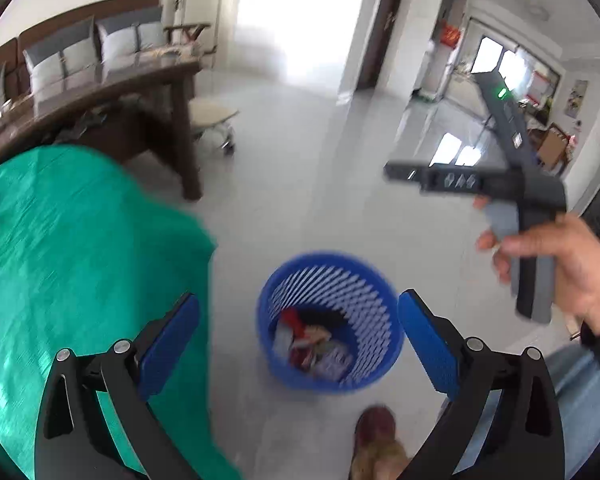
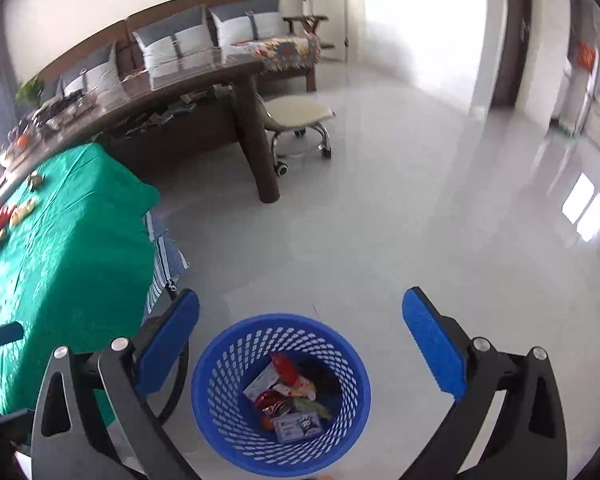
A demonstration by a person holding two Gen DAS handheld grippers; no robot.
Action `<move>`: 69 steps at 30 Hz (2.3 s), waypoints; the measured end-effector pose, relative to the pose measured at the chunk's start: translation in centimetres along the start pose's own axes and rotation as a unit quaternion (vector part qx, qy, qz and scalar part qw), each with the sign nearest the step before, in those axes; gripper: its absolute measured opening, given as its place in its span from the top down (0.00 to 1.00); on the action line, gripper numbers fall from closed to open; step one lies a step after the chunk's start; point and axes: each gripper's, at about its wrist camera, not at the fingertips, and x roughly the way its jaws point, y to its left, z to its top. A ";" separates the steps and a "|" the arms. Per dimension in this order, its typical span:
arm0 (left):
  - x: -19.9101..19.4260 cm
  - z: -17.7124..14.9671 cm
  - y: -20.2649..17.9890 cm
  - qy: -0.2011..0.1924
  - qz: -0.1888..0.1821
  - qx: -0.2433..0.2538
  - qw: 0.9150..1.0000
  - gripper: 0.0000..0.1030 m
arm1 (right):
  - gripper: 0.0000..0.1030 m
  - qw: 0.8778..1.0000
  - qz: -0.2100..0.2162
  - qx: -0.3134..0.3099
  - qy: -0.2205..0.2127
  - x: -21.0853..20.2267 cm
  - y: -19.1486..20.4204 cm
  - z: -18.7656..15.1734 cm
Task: Collect trash
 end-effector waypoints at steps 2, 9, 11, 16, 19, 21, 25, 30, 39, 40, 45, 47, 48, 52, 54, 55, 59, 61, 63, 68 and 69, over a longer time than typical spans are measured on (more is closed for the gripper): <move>-2.0 -1.5 2.1 0.010 0.020 -0.005 1.000 0.05 | 0.05 0.999 -0.002 -0.030 -0.018 -1.0 2.8 0.0; -9.5 -6.4 12.9 0.005 0.106 -0.036 0.994 0.05 | 0.04 0.991 0.097 -0.087 -0.018 -2.4 16.7 -1.7; -11.4 -7.6 16.4 0.008 0.139 -0.048 0.989 0.05 | 0.04 0.987 0.110 -0.117 -0.007 -2.5 21.7 -2.4; -15.3 -10.0 26.6 0.018 0.196 -0.106 0.975 0.05 | 0.04 0.972 0.168 -0.160 0.030 -1.4 33.0 -3.1; -16.3 -11.4 31.6 0.028 0.222 -0.133 0.965 0.05 | 0.04 0.967 0.171 -0.185 0.046 -0.1 38.3 -3.2; -16.5 -12.2 34.4 0.039 0.236 -0.150 0.959 0.05 | 0.04 0.965 0.167 -0.195 0.058 1.1 40.9 -3.2; -16.1 -12.7 38.7 0.051 0.244 -0.171 0.953 0.05 | 0.04 0.968 0.162 -0.172 0.081 2.2 43.4 -2.4; -16.7 -13.0 41.2 0.027 0.242 -0.209 0.947 0.05 | 0.05 0.972 0.187 -0.088 0.108 4.2 46.0 1.7; -16.8 -13.2 41.2 0.031 0.267 -0.227 0.936 0.05 | 0.10 0.976 0.145 0.018 0.160 9.8 54.8 5.1; -16.8 -13.2 41.2 0.031 0.268 -0.228 0.936 0.05 | 0.10 0.981 0.121 0.007 0.153 10.0 55.7 5.0; -16.7 -13.3 41.2 0.031 0.268 -0.229 0.935 0.04 | 0.43 0.991 0.056 -0.069 0.099 9.5 56.7 3.8; -16.7 -13.3 41.3 0.031 0.268 -0.228 0.936 0.04 | 0.61 0.991 0.065 -0.085 0.077 8.9 55.0 3.3; -16.7 -13.3 41.3 0.031 0.268 -0.228 0.936 0.04 | 0.61 0.991 0.068 -0.088 0.074 8.7 54.2 3.2; -16.7 -13.3 41.2 0.032 0.268 -0.228 0.935 0.04 | 0.62 0.986 0.107 -0.111 0.067 7.1 49.6 1.7; -16.7 -13.3 41.2 0.032 0.268 -0.228 0.935 0.05 | 0.62 0.982 0.115 -0.138 0.062 5.8 47.5 0.5; -16.7 -13.3 41.3 0.031 0.268 -0.229 0.935 0.04 | 0.62 0.980 0.126 -0.144 0.061 5.2 46.7 -0.2; -16.5 -12.7 41.7 0.037 0.259 -0.221 0.939 0.04 | 0.60 0.970 0.145 -0.191 0.047 3.3 44.7 -2.3; -16.2 -11.7 42.5 0.045 0.257 -0.201 0.944 0.04 | 0.47 0.969 0.140 -0.196 0.046 3.1 44.5 -2.6; -15.8 -10.0 43.8 0.039 0.264 -0.172 0.948 0.04 | 0.27 0.971 0.148 -0.179 0.062 3.7 44.2 -2.4; -13.1 -6.7 47.5 0.058 0.242 -0.126 0.960 0.05 | 0.18 0.967 0.155 -0.190 0.069 3.9 44.7 -2.7; -12.4 -6.2 48.1 0.061 0.237 -0.119 0.962 0.05 | 0.17 0.967 0.154 -0.192 0.069 3.9 44.7 -2.7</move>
